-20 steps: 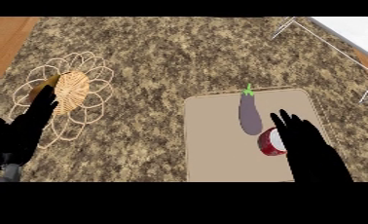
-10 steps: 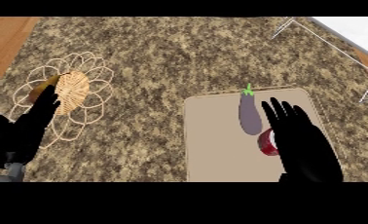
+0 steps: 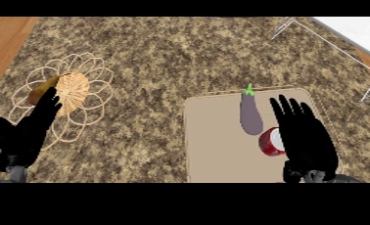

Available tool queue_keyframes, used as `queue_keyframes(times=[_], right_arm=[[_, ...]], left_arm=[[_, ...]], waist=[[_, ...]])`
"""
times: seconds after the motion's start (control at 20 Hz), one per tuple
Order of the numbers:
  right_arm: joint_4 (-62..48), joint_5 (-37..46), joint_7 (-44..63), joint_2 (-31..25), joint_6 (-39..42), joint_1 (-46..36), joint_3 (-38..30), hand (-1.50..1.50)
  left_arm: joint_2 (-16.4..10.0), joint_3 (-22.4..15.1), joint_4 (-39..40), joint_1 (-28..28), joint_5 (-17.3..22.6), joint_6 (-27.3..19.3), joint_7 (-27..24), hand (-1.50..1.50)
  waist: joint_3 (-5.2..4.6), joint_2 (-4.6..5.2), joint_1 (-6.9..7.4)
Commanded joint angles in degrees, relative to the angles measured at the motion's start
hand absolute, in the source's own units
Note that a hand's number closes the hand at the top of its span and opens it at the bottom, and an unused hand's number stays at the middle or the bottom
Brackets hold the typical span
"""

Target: Pick the can from the tray and place it in the tiered shelf

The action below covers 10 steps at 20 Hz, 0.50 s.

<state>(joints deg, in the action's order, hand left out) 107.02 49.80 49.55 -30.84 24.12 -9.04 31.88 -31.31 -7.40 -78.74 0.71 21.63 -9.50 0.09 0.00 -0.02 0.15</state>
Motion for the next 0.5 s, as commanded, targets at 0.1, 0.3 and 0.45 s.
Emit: queue_keyframes(times=[0.1, 0.3, 0.45], right_arm=[[-3.9, 5.7, -4.1, 4.3, -0.5, 1.1, -1.8, -1.5], [-10.4, 7.1, -9.8, 5.2, -2.5, -0.5, -5.2, -1.5], [-8.5, 10.5, -7.6, 8.3, -3.5, 3.6, -2.1, -1.5]], left_arm=[[3.2, 2.8, 4.6, -2.3, -3.4, 3.5, -0.4, 0.0], [3.2, 4.3, -4.4, 1.4, -4.1, 1.9, 4.4, 0.0], [3.1, 6.2, 3.3, -1.5, -4.5, 7.4, 1.4, 0.0]], waist=[[0.0, 0.03, -0.15], [0.02, 0.0, 0.12], [-0.01, 0.02, -0.18]])
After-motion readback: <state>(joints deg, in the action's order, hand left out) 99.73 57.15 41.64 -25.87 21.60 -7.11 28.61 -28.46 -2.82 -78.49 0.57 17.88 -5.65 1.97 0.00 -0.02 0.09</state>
